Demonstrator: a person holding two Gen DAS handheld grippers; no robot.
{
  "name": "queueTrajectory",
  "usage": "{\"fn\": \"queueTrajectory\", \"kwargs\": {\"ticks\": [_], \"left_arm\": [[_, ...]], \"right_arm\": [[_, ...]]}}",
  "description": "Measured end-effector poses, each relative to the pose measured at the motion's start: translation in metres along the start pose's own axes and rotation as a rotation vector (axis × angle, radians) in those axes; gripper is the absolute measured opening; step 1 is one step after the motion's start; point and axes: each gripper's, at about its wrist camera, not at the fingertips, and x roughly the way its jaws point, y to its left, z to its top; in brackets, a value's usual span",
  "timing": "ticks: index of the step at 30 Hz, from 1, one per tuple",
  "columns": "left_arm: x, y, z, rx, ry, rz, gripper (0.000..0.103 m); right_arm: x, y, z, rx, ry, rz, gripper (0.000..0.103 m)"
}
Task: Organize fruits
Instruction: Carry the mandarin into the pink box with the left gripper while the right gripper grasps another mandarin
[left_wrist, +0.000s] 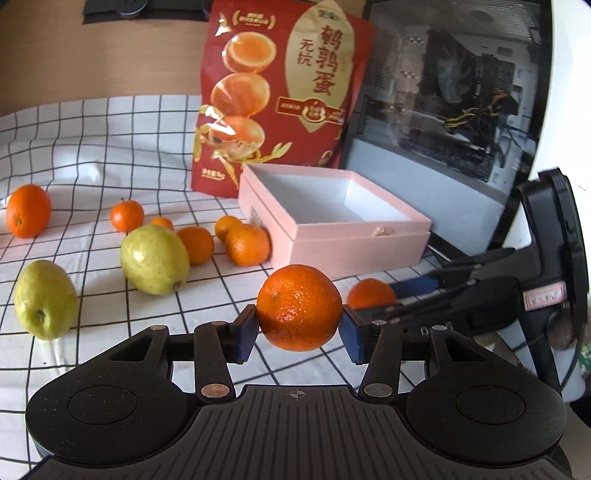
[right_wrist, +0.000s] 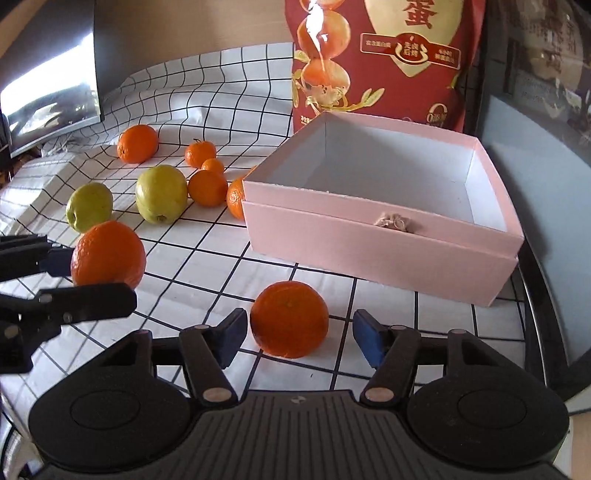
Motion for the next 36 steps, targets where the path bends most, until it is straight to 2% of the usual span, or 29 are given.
{"fn": "queueTrajectory", "kwargs": {"ticks": [4, 6, 9, 13, 17, 19, 21, 24, 26, 29, 30, 33, 36], "left_arm": [[0.004, 0.005, 0.002, -0.028, 0.001, 0.004, 0.053], [0.001, 0.008, 0.003, -0.042, 0.0, -0.006, 0.053], [-0.005, 0.01, 0.017, -0.051, -0.036, -0.017, 0.053], [-0.011, 0.006, 0.057, -0.058, -0.129, -0.028, 0.053], [-0.011, 0.004, 0.107, -0.11, -0.227, -0.079, 0.053], [-0.004, 0.001, 0.122, -0.116, -0.247, -0.089, 0.053], [0.014, -0.005, 0.133, -0.092, -0.221, -0.08, 0.053], [0.058, -0.014, 0.132, -0.067, -0.117, -0.083, 0.053], [0.089, -0.02, 0.127, -0.053, -0.057, -0.077, 0.053], [0.121, -0.034, 0.115, -0.005, -0.014, -0.052, 0.053], [0.13, -0.041, 0.113, 0.032, 0.009, -0.045, 0.053], [0.157, -0.064, 0.104, 0.155, 0.141, 0.002, 0.053], [0.157, -0.066, 0.104, 0.14, 0.138, 0.029, 0.054]], "right_arm": [[0.007, 0.0, 0.001, 0.0, 0.011, 0.001, 0.055], [0.004, 0.001, 0.0, 0.003, 0.008, 0.018, 0.044], [-0.009, 0.004, 0.0, -0.011, -0.016, 0.0, 0.044], [-0.052, 0.0, 0.023, -0.016, -0.161, -0.023, 0.044], [-0.097, -0.02, 0.07, 0.095, -0.35, -0.092, 0.044], [-0.116, -0.033, 0.095, 0.153, -0.422, -0.109, 0.044], [-0.128, -0.039, 0.112, 0.167, -0.464, -0.124, 0.044], [-0.13, -0.04, 0.127, 0.148, -0.477, -0.155, 0.044], [-0.125, -0.041, 0.131, 0.151, -0.454, -0.157, 0.044], [-0.114, -0.049, 0.131, 0.183, -0.405, -0.133, 0.044], [-0.111, -0.05, 0.129, 0.188, -0.393, -0.13, 0.044], [-0.096, -0.049, 0.123, 0.163, -0.358, -0.162, 0.044], [-0.084, -0.047, 0.117, 0.138, -0.315, -0.17, 0.044]]}}
